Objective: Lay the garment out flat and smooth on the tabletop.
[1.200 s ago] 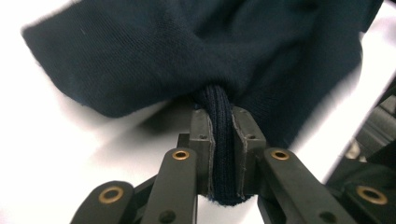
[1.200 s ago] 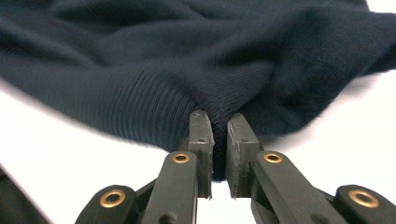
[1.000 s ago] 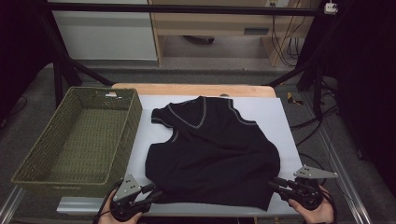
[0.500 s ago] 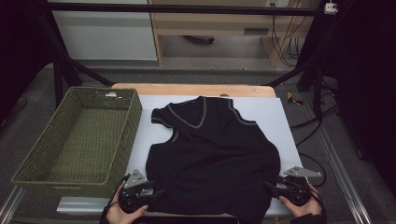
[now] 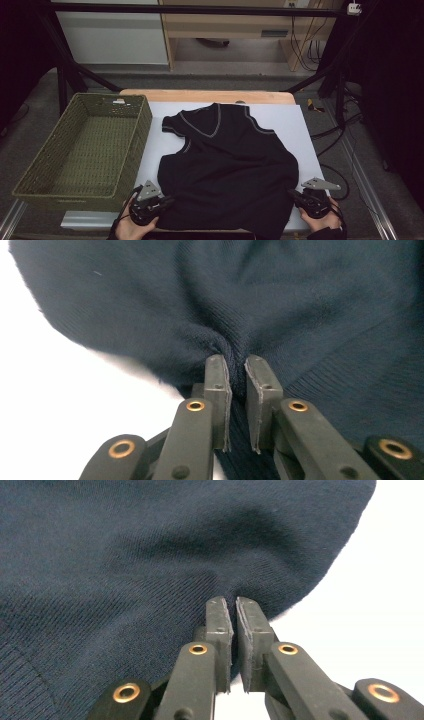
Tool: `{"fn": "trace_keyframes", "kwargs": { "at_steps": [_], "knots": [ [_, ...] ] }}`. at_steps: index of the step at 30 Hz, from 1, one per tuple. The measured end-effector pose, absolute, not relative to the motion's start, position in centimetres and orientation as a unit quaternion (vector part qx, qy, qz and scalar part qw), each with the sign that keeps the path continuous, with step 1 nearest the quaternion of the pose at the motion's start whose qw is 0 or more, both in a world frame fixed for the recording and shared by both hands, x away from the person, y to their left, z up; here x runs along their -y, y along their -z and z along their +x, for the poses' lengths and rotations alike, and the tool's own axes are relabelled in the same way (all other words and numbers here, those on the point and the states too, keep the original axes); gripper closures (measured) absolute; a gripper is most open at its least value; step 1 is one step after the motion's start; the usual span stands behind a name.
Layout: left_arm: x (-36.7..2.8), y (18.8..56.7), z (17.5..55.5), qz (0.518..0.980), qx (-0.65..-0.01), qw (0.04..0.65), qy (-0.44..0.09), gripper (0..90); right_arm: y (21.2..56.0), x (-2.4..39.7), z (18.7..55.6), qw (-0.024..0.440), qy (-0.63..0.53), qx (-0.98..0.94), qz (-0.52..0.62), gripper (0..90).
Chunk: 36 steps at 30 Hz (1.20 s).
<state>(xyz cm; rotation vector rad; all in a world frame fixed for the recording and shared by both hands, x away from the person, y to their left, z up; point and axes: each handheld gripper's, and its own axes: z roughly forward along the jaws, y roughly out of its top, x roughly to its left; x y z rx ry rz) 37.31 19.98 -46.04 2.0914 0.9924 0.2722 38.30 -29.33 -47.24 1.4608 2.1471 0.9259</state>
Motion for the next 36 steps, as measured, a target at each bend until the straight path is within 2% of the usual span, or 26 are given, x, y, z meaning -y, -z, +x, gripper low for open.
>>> {"fn": "trace_keyframes", "kwargs": {
  "at_steps": [3,5,8,10,14,20,23,28,31,34,36],
  "knots": [
    [-20.3,44.5,36.1,0.82,-0.381,0.415,-0.105,80.8,46.4,30.3,38.4,0.202,-0.335,-0.757,0.523,85.8],
    [-20.0,43.6,35.6,0.821,-0.364,0.425,-0.111,77.2,45.7,30.6,38.6,0.21,-0.339,-0.754,0.521,85.5],
    [-19.8,42.9,35.7,0.811,-0.361,0.438,-0.14,54.9,45.1,30.6,39.5,0.22,-0.341,-0.756,0.514,84.0],
    [-20.3,43.1,36.4,0.804,-0.381,0.435,-0.139,50.5,44.9,30.4,40.3,0.224,-0.347,-0.753,0.512,81.5],
    [-20.5,44.7,37.4,0.806,-0.409,0.408,-0.129,46.6,45.1,29.8,41.5,0.209,-0.371,-0.75,0.505,65.7],
    [-20.1,46.6,37.8,0.82,-0.417,0.366,-0.14,42.5,45.3,30.5,40.2,0.206,-0.379,-0.746,0.507,43.9],
    [-20.2,47.3,37.8,0.827,-0.422,0.348,-0.133,41.7,46.0,31.2,39.1,0.201,-0.372,-0.744,0.517,39.1],
    [-20.7,47.4,37.0,0.822,-0.425,0.349,-0.149,40.7,47.6,31.7,38.1,0.171,-0.356,-0.748,0.533,40.3],
    [-21.1,47.5,36.7,0.823,-0.432,0.335,-0.152,34.6,47.9,31.3,38.1,0.168,-0.354,-0.753,0.528,41.9],
    [-21.1,47.6,36.3,0.821,-0.437,0.335,-0.148,36.0,47.9,30.6,38.1,0.168,-0.355,-0.759,0.52,52.9],
    [-20.9,47.6,36.2,0.821,-0.44,0.33,-0.153,41.6,48.0,30.2,38.0,0.176,-0.348,-0.763,0.515,59.9]
  ]
}}
